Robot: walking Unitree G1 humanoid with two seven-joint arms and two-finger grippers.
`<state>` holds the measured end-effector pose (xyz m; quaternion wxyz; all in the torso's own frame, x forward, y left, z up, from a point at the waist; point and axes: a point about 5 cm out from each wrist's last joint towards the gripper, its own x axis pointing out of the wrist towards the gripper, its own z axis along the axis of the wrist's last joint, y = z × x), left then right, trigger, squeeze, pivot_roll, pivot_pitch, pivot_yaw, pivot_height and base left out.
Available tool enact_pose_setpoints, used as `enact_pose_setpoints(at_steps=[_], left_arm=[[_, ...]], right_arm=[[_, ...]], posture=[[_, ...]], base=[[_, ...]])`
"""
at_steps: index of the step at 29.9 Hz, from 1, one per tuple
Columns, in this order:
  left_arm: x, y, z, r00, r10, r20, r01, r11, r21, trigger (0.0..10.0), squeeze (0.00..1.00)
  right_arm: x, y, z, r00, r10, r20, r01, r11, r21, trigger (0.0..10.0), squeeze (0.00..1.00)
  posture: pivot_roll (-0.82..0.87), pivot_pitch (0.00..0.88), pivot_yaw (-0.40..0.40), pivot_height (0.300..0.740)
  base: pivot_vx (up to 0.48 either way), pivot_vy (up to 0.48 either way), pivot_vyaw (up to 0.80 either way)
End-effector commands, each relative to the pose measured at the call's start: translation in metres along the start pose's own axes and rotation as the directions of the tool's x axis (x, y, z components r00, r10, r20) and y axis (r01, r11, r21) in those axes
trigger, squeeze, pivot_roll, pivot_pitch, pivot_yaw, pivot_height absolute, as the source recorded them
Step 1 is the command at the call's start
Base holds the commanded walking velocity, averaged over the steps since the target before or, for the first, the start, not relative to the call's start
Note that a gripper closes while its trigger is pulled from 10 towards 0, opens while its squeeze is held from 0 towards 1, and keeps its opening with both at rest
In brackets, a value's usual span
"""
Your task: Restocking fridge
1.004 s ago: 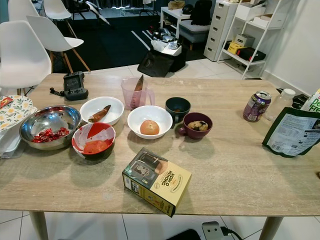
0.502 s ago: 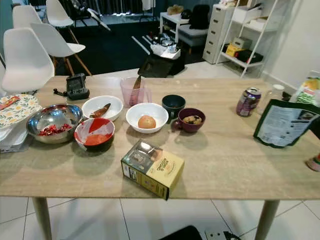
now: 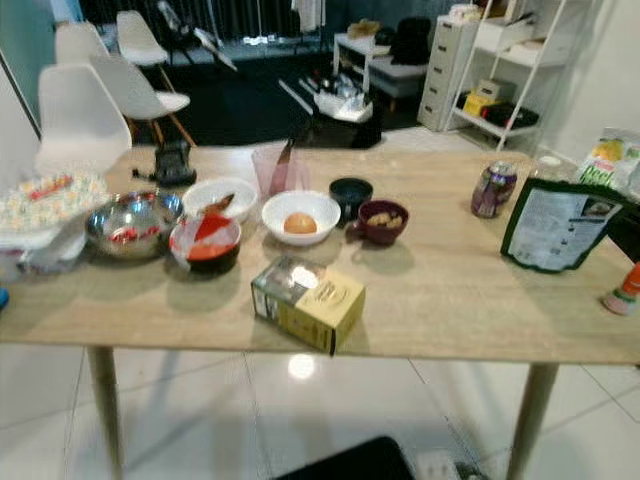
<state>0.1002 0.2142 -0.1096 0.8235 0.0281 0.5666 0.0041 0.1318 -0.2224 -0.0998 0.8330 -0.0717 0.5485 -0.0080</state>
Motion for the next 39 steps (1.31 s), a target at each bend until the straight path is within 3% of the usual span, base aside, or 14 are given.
enact_pose_setpoints(at_steps=[1,18,31,39], left_arm=[[0.0004,-0.0059,-0.0027,1.000,-0.019,-0.011,0.020,1.000,0.008,10.0,0.00],[0.0004,-0.0044,-0.0015,1.000,-0.021,-0.009,0.021,1.000,0.019,10.0,0.00],[0.0004,-0.0051,-0.0016,1.000,-0.023,-0.010,0.023,0.999,0.024,10.0,0.00],[0.0007,-0.0048,0.0007,1.000,-0.024,-0.001,0.024,0.999,0.027,10.0,0.00]], right_arm=[[0.0003,0.0002,0.0025,1.000,-0.002,0.006,0.002,1.000,0.010,10.0,0.00],[0.0004,0.0014,0.0022,1.000,-0.002,0.003,0.002,1.000,0.021,10.0,0.00],[0.0002,0.0007,0.0001,1.000,0.005,-0.012,-0.005,1.000,0.020,10.0,0.00],[0.0002,-0.0007,0.0012,1.000,0.006,-0.014,-0.005,1.000,0.016,10.0,0.00]], posture=[[0.00,0.000,-0.021,0.740],[-0.01,0.000,-0.014,0.740],[-0.01,0.000,-0.017,0.740],[-0.01,0.000,-0.020,0.740]], base=[[-0.277,0.000,0.00],[-0.280,0.000,0.00],[-0.275,0.000,-0.76],[0.000,0.000,-0.79]])
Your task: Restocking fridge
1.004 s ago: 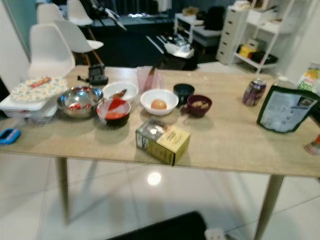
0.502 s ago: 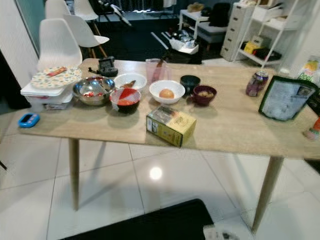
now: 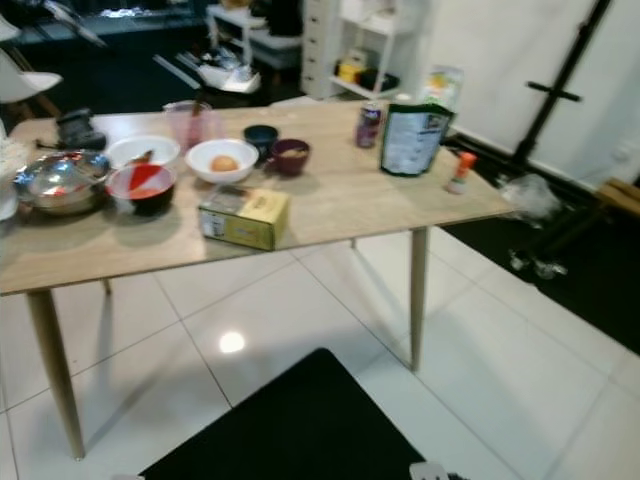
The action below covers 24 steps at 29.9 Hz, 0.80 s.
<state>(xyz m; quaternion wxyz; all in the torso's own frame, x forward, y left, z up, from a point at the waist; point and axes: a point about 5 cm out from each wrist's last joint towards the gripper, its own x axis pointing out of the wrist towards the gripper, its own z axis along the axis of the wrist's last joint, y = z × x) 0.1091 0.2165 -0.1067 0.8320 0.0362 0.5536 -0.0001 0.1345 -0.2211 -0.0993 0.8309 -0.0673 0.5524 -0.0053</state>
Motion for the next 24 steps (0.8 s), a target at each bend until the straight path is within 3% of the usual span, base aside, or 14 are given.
enact_pose_setpoints(at_steps=[1,24], left_arm=[[-0.0001,-0.0076,-0.0085,0.999,-0.027,-0.033,0.027,1.000,0.009,10.0,0.00],[0.0003,-0.0116,-0.0078,0.999,-0.044,-0.027,0.044,0.999,0.014,10.0,0.00]], right_arm=[[-0.0003,-0.0019,-0.0017,1.000,-0.004,-0.007,0.004,1.000,0.012,10.0,0.00],[-0.0010,-0.0054,-0.0068,0.999,-0.030,-0.031,0.030,1.000,0.008,10.0,0.00]], posture=[[-0.01,0.000,-0.020,0.740],[-0.01,0.000,-0.020,0.740]], base=[[0.000,0.000,-0.79],[0.000,0.000,-0.79]])
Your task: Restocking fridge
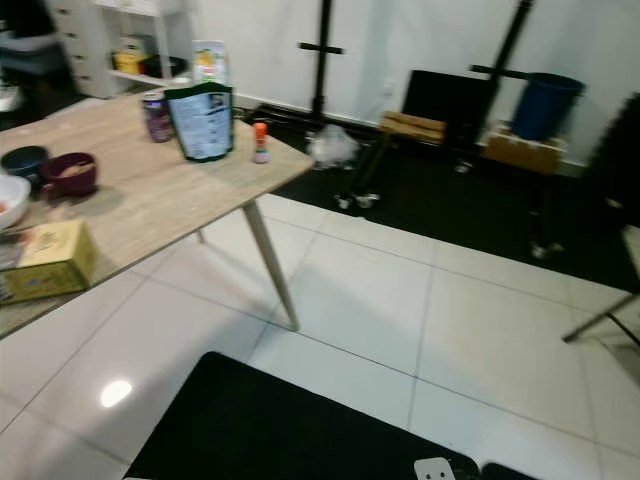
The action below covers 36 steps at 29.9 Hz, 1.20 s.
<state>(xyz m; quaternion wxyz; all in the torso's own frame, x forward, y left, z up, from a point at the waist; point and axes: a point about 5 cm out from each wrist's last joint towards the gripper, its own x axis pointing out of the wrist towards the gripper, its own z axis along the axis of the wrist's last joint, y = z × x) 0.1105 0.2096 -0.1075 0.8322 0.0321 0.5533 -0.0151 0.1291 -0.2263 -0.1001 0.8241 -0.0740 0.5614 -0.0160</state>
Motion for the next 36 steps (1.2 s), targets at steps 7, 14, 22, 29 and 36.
enact_pose_setpoints(at_steps=[7,14,22,29,36], left_arm=[[-0.0003,-0.0055,-0.0078,1.000,-0.017,-0.025,0.018,1.000,0.014,10.0,0.00],[-0.0003,-0.0067,-0.0087,0.999,-0.020,-0.027,0.021,1.000,0.018,10.0,0.00],[-0.0002,-0.0075,-0.0087,0.999,-0.021,-0.025,0.021,1.000,0.022,10.0,0.00],[-0.0001,-0.0075,-0.0081,1.000,-0.019,-0.023,0.020,0.999,0.025,10.0,0.00],[-0.0001,-0.0076,-0.0079,1.000,-0.019,-0.022,0.020,0.999,0.034,10.0,0.00]], right_arm=[[-0.0001,-0.0019,-0.0009,1.000,-0.014,-0.008,0.014,1.000,0.005,10.0,0.00],[-0.0003,-0.0032,-0.0016,1.000,-0.019,-0.011,0.019,1.000,0.007,10.0,0.00],[-0.0003,-0.0037,-0.0007,1.000,-0.019,-0.008,0.019,1.000,0.008,10.0,0.00],[-0.0003,-0.0041,-0.0001,1.000,-0.020,-0.007,0.020,1.000,0.009,10.0,0.00],[-0.0003,-0.0042,-0.0002,1.000,-0.020,-0.009,0.021,1.000,0.010,10.0,0.00]], posture=[[-0.01,0.000,-0.021,0.740],[-0.01,0.000,-0.025,0.740],[-0.01,0.000,-0.027,0.740],[-0.01,0.000,-0.028,0.740],[-0.01,0.000,-0.028,0.740]], base=[[0.000,0.000,-0.79],[0.000,0.000,-0.79],[0.000,0.000,-0.79],[0.000,0.000,-0.79],[0.000,0.000,-0.79]])
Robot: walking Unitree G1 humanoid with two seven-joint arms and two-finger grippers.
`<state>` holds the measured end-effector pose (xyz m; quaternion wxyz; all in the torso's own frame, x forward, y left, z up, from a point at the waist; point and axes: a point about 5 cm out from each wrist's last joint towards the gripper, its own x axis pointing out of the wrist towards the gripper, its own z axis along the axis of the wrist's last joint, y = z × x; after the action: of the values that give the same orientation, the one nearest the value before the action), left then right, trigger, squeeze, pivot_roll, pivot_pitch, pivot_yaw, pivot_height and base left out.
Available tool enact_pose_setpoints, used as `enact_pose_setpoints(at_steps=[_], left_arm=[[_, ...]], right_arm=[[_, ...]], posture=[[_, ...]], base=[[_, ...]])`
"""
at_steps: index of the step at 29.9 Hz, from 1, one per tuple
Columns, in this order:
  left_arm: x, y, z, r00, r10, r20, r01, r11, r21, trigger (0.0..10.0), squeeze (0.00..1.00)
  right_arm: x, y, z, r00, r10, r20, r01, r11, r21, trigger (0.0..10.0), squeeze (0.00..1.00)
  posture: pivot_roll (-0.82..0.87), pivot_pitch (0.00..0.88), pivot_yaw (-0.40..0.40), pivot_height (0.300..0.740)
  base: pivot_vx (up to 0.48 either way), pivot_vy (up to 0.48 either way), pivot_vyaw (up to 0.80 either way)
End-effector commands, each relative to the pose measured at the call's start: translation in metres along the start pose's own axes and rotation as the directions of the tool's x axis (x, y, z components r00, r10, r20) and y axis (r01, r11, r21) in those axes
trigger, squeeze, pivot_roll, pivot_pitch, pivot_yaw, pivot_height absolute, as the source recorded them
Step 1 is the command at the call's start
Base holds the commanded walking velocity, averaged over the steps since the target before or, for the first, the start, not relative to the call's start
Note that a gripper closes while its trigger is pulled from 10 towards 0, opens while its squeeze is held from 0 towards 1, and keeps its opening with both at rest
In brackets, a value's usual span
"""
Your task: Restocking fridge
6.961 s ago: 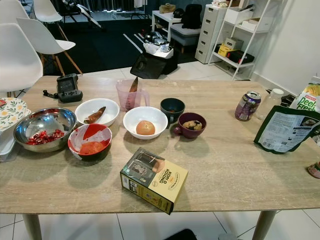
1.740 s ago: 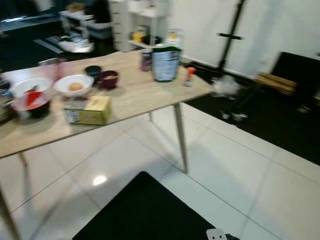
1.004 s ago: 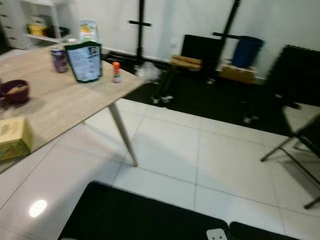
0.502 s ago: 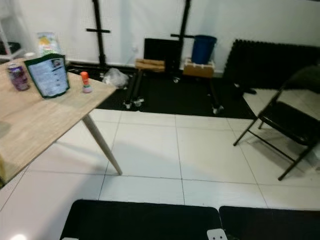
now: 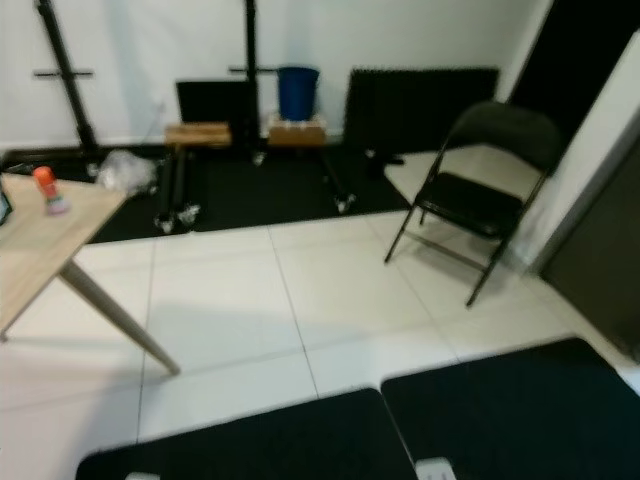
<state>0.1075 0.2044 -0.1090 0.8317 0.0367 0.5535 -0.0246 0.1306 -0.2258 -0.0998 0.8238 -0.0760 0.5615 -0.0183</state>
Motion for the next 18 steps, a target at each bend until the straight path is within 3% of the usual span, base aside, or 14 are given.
enact_pose_setpoints(at_steps=[1,18], left_arm=[[-0.0003,-0.0022,-0.0049,1.000,-0.008,-0.022,0.009,1.000,0.018,10.0,0.00],[0.0003,0.0014,0.0024,1.000,-0.002,-0.005,0.002,0.999,0.039,10.0,0.00]], right_arm=[[-0.0005,-0.0045,-0.0019,1.000,-0.014,-0.009,0.014,1.000,0.011,10.0,0.00],[-0.0006,-0.0099,0.0041,1.000,-0.025,0.009,0.025,1.000,0.005,10.0,0.00]], posture=[[-0.01,0.000,-0.029,0.740],[-0.02,0.000,-0.032,0.740]], base=[[0.000,0.000,-0.79],[0.000,0.000,-0.79]])
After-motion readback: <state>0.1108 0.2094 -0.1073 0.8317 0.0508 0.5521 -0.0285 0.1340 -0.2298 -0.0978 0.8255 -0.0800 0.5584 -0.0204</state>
